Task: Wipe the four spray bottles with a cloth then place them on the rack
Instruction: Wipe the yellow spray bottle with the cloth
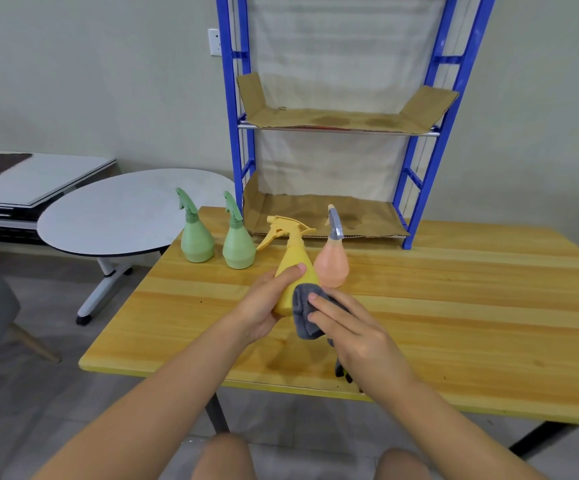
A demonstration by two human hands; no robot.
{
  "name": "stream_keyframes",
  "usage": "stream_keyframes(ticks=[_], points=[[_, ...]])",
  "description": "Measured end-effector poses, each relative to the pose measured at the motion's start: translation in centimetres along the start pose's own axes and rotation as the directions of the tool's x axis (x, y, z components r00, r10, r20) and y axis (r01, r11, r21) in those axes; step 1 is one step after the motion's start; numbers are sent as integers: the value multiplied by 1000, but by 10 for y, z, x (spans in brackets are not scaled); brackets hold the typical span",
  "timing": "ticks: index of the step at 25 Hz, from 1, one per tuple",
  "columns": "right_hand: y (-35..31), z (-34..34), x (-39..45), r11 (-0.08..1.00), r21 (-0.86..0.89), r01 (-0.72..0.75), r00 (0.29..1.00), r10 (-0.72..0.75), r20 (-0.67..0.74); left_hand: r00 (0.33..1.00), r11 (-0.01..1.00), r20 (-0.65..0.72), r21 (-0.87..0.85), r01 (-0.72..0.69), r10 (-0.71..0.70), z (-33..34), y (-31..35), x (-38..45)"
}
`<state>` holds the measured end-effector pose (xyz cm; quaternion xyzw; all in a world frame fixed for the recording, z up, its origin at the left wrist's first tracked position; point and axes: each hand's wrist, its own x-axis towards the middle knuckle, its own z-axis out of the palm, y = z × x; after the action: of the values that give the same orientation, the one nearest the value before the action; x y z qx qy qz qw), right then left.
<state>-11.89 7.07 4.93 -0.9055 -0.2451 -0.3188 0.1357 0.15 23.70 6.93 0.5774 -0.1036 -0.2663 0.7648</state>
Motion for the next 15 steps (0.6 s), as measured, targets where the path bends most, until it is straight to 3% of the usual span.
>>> stream_keyframes(ticks=[4,8,11,15], points=[[7,-4,4,997,3,-74,997,74,0,997,986,49,-158,58,-51,-4,-1,-2],[3,-1,5,999,-9,43,998,-42,50,999,998,43,-55,14,-12,-4,0,-1],[1,-2,9,1000,15,-12,999,11,31,999,1000,33,-8,15,-15,-1,3,0],[7,0,11,1000,20,20,998,-21,57,998,988,39,-144,63,-58,-4,4,-4]])
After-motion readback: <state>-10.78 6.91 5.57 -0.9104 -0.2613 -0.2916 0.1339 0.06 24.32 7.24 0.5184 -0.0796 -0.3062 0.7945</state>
